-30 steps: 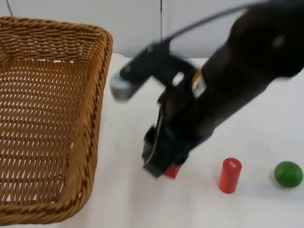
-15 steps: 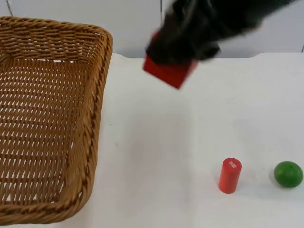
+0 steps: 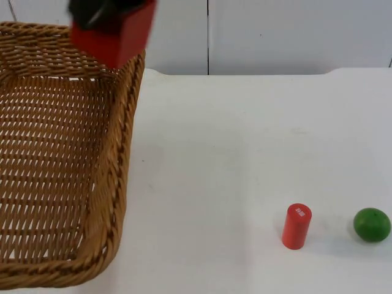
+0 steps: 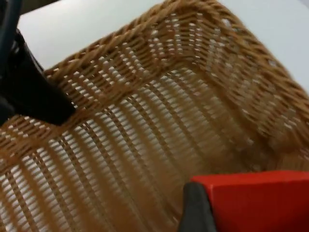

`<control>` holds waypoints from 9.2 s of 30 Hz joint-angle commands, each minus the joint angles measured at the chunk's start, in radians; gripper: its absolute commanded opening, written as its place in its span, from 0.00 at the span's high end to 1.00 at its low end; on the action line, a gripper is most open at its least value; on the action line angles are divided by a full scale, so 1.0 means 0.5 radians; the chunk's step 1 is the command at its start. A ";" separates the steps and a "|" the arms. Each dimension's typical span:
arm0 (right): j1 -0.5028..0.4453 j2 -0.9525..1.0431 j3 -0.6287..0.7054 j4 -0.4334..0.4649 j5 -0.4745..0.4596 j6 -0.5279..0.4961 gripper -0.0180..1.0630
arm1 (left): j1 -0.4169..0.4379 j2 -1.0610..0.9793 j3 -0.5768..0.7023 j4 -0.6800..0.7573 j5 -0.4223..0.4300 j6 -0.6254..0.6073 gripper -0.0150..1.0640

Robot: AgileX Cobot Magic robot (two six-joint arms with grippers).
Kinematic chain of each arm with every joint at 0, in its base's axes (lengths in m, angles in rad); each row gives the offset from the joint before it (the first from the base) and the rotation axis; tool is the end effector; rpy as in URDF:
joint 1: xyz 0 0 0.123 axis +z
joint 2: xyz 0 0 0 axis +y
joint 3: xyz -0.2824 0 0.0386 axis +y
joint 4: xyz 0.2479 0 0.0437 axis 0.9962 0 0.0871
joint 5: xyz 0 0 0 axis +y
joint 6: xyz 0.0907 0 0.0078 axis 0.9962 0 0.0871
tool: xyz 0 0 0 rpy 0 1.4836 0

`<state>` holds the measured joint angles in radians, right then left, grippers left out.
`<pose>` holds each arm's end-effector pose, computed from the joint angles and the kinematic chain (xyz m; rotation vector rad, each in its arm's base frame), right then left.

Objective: Pick up the basket with the left hand and place the object to the left of the red cylinder into the basket with the right hand.

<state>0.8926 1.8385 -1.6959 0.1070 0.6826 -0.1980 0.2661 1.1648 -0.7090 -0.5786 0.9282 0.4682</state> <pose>0.2655 0.3393 0.3321 -1.1655 2.0418 0.4690 0.1982 0.0127 0.2512 -0.1158 2.6627 -0.5166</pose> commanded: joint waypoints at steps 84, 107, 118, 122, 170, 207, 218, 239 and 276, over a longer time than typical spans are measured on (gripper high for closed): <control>0.113 -1.754 1.490 -0.367 -0.226 0.246 0.14 | -0.063 0.840 -0.114 -0.435 -0.324 0.345 0.99; 0.113 -1.754 1.500 -0.423 -0.252 0.246 0.14 | -0.376 1.788 -0.592 -0.618 -0.581 0.497 0.63; 0.113 -1.754 1.500 -0.428 -0.252 0.246 0.14 | -0.368 1.619 -0.592 -0.558 -0.662 0.518 0.01; 0.113 -1.754 1.500 -0.428 -0.252 0.254 0.14 | -0.368 1.483 -0.592 -0.440 -0.679 0.488 0.01; 0.113 -3.002 2.218 -0.419 0.030 0.477 0.14 | -0.368 -2.258 0.436 0.530 -0.163 -0.506 0.01; 0.117 -3.677 2.364 -0.482 0.793 0.545 0.14 | -0.716 -2.330 0.432 1.054 0.297 -0.879 0.01; 0.117 -3.677 2.364 -0.482 0.793 0.545 0.06 | -0.716 -2.330 0.432 1.054 0.297 -0.879 0.01; -0.178 -3.677 2.364 -0.471 0.793 0.574 0.01 | -0.716 -2.330 0.432 1.054 0.297 -0.879 0.01; -1.724 -3.677 2.364 -0.471 0.793 0.583 0.01 | -0.690 -2.330 0.432 1.054 0.294 -0.879 0.01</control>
<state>0.0388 0.0026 -0.5166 -0.1268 1.0825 0.0896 -0.0795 0.0043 -0.4970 -0.0557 1.0769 0.0330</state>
